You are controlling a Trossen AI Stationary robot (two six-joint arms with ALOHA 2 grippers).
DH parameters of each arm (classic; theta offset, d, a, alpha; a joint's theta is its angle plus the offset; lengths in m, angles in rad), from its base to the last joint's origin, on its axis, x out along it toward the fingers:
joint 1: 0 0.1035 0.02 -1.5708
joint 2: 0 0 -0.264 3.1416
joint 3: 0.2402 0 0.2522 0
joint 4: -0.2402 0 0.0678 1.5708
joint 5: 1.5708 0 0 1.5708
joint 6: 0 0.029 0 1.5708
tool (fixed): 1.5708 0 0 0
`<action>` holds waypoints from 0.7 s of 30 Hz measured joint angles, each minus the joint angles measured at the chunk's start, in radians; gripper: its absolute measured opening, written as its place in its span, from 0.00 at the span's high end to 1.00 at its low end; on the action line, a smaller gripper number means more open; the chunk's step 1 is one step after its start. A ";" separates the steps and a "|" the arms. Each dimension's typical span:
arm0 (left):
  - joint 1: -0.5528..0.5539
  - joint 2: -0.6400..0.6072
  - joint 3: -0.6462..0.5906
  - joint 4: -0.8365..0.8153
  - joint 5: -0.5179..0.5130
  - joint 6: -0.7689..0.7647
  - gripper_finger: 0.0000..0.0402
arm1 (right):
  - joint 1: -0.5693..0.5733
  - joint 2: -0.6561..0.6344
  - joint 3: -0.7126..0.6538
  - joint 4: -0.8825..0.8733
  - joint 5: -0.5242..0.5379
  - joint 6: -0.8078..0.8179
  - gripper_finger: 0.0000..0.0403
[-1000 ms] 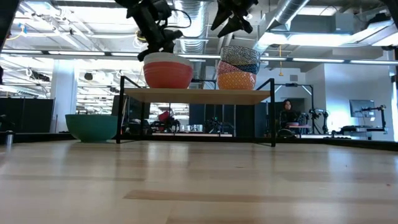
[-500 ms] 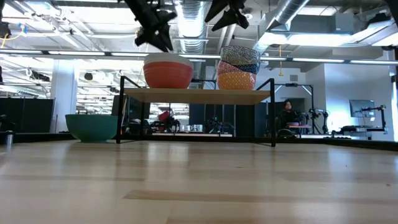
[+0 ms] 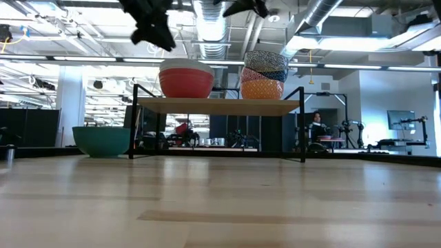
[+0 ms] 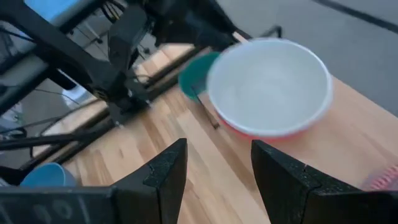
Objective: Place and stack bowls onto a shelf
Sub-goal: Stack the blue bowl on top of the white bowl on the shelf
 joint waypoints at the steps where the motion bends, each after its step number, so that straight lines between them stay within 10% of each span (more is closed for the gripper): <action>1: -0.005 -0.031 -0.025 0.001 -0.003 -0.001 0.76 | 0.015 0.011 0.001 0.023 0.002 -0.003 0.49; 21: -0.117 -0.435 -0.251 0.005 0.001 -0.055 0.76 | 0.132 0.192 0.000 0.315 -0.021 -0.200 0.49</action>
